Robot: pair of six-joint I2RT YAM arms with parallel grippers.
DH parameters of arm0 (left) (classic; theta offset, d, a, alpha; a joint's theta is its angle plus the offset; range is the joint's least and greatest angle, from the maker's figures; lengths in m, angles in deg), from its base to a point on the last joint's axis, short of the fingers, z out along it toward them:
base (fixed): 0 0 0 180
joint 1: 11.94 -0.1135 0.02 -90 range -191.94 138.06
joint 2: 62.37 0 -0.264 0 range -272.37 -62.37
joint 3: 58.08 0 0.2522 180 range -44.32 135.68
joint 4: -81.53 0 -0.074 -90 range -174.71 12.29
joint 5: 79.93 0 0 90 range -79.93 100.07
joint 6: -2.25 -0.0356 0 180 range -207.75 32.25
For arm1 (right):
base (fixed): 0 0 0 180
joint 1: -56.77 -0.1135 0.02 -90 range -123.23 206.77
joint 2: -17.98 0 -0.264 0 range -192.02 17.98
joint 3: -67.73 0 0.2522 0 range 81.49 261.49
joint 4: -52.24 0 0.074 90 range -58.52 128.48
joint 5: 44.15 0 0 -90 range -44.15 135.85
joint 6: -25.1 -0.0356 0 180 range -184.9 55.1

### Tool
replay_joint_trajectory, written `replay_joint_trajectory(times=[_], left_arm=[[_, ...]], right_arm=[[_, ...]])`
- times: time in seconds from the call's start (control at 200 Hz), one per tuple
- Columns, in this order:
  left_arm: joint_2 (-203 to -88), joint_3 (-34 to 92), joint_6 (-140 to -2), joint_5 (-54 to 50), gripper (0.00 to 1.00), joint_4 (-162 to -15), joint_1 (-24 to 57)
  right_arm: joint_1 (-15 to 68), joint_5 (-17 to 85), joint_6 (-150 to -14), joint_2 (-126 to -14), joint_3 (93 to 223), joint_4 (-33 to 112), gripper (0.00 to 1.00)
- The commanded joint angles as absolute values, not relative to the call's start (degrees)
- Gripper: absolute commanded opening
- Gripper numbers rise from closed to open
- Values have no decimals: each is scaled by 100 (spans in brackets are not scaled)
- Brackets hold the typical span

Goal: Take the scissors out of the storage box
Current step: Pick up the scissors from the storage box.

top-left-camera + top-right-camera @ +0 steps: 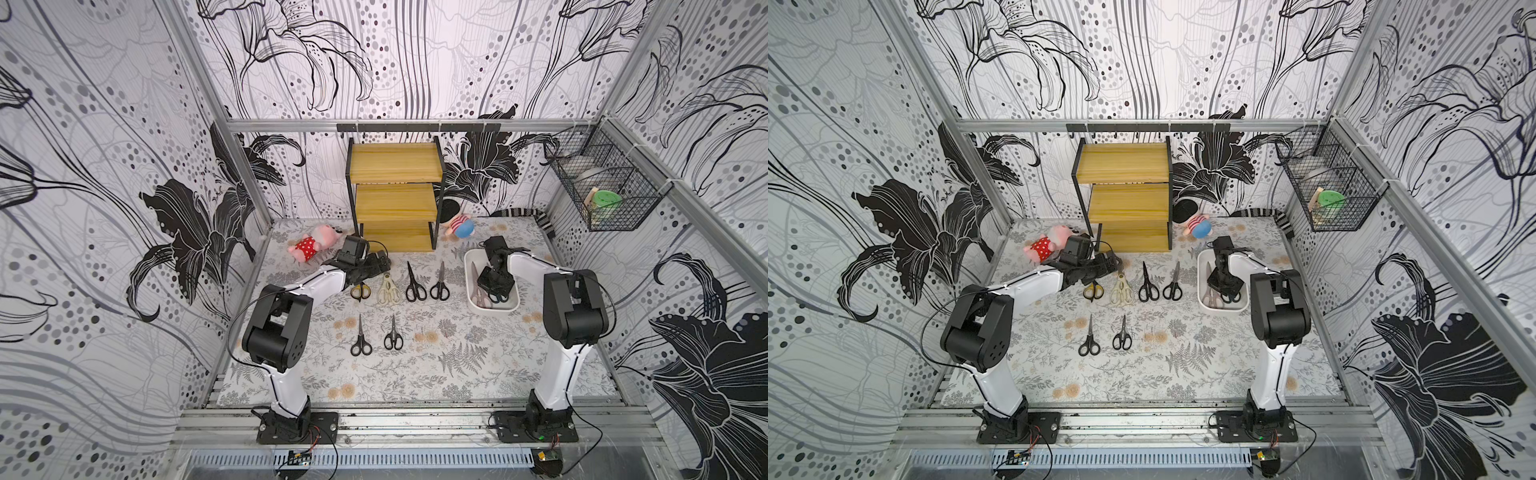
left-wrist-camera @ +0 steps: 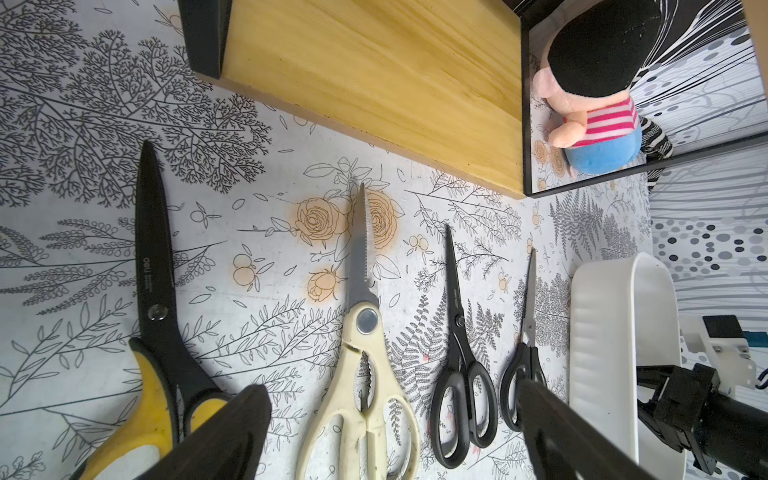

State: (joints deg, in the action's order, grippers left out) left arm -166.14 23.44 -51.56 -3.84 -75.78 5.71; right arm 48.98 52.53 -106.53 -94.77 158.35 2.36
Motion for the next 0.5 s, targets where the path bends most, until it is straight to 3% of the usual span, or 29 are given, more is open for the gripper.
replay_joint_trajectory(times=[0.0, 0.496], left_arm=[[-16384, 2250, -5214, -277, 98, -7669, 606], [-16363, 2335, -5225, -375, 98, -7670, 576]], right_arm=[[4946, 5297, -10710, -9455, 15822, 133, 0], [4947, 4851, -10674, -8369, 16142, 16, 0]])
